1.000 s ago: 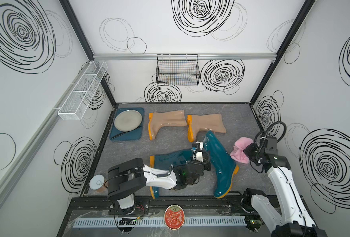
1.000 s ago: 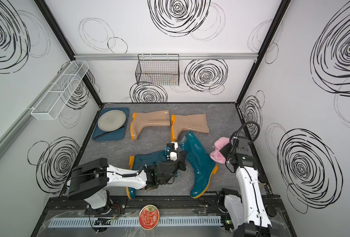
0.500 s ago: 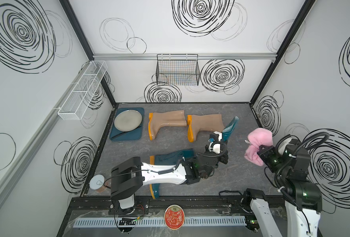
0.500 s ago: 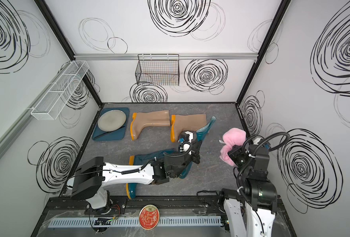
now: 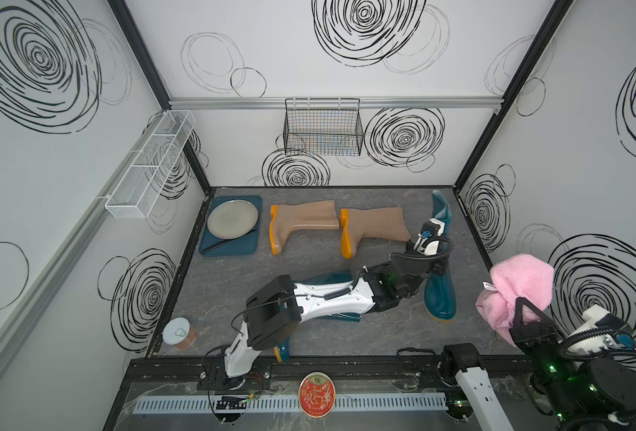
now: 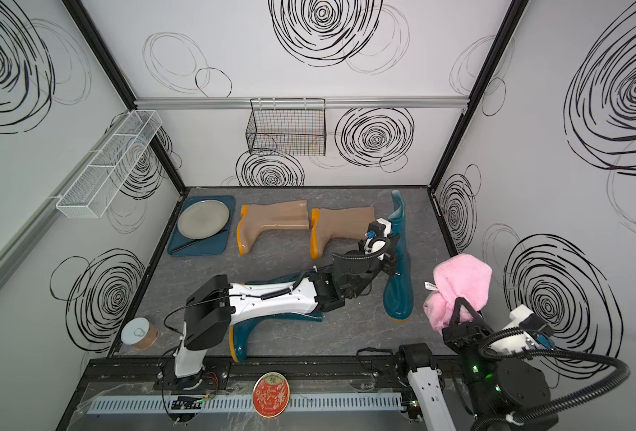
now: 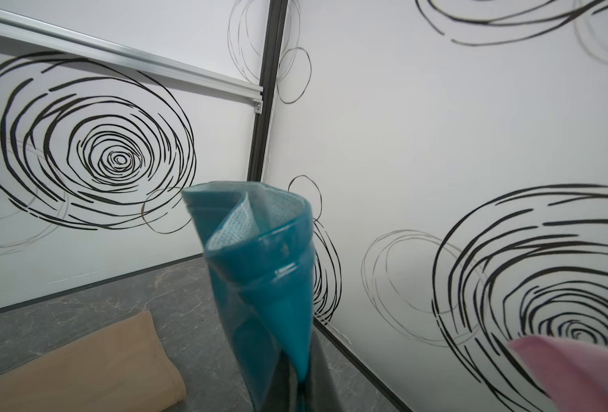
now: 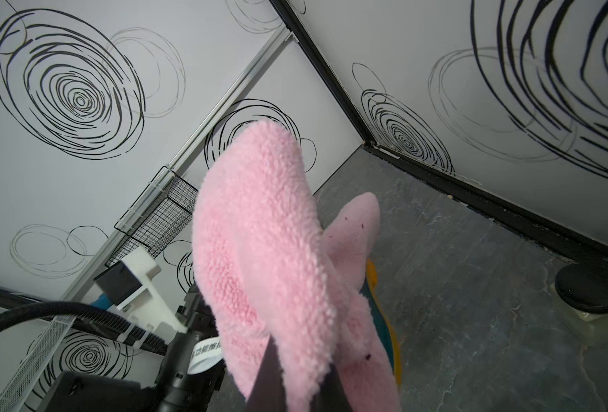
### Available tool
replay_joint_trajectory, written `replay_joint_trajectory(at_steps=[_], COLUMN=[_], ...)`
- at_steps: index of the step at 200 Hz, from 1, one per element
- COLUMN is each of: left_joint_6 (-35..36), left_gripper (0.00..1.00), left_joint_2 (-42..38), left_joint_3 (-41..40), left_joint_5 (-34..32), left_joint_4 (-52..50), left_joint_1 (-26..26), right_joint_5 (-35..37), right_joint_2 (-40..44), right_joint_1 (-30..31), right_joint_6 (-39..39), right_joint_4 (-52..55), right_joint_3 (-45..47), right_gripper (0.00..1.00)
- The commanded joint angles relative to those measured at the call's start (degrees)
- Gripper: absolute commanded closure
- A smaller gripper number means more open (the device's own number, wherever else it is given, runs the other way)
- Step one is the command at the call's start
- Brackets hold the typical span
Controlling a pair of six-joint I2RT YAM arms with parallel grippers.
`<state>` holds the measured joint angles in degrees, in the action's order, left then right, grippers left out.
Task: Wipe the rubber boots with a cloth
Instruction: Pick up the rubber boot from the center of the board, then place the rubber boot at the center of the board.
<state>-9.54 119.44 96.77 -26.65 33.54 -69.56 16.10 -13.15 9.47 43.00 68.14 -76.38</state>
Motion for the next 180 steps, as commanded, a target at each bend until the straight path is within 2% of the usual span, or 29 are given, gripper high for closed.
replay_joint_trajectory(at_steps=[1,44,91,110,146,180], left_joint_6=[4.1,6.2,-1.4,-2.0,-1.4,1.5], left_gripper=[1.00,1.00,1.00,1.00,1.00,1.00], left_joint_2=[3.2,16.6,28.8,34.6,43.8,45.5], left_joint_3=[8.4,27.1,42.0,47.4,52.6,50.9], left_joint_5=[1.1,1.1,0.4,-1.2,-2.4,-3.1], left_joint_4=[4.9,2.6,5.8,9.1,12.3,12.7], left_joint_1=[0.9,1.8,5.4,5.5,5.9,4.4], right_joint_5=[6.1,6.8,6.2,6.4,6.4,8.2], right_joint_2=[0.8,1.9,1.6,1.5,2.1,3.0], right_joint_1=[3.3,7.8,8.4,8.7,9.5,10.9], right_joint_6=[-0.3,-0.3,-1.7,-2.7,-3.5,-3.2], right_joint_4=[4.3,4.7,4.6,4.2,4.2,4.9], right_joint_3=[-4.4,-7.7,-7.9,-7.8,-6.9,-6.4], right_gripper=[1.00,1.00,1.00,1.00,1.00,1.00])
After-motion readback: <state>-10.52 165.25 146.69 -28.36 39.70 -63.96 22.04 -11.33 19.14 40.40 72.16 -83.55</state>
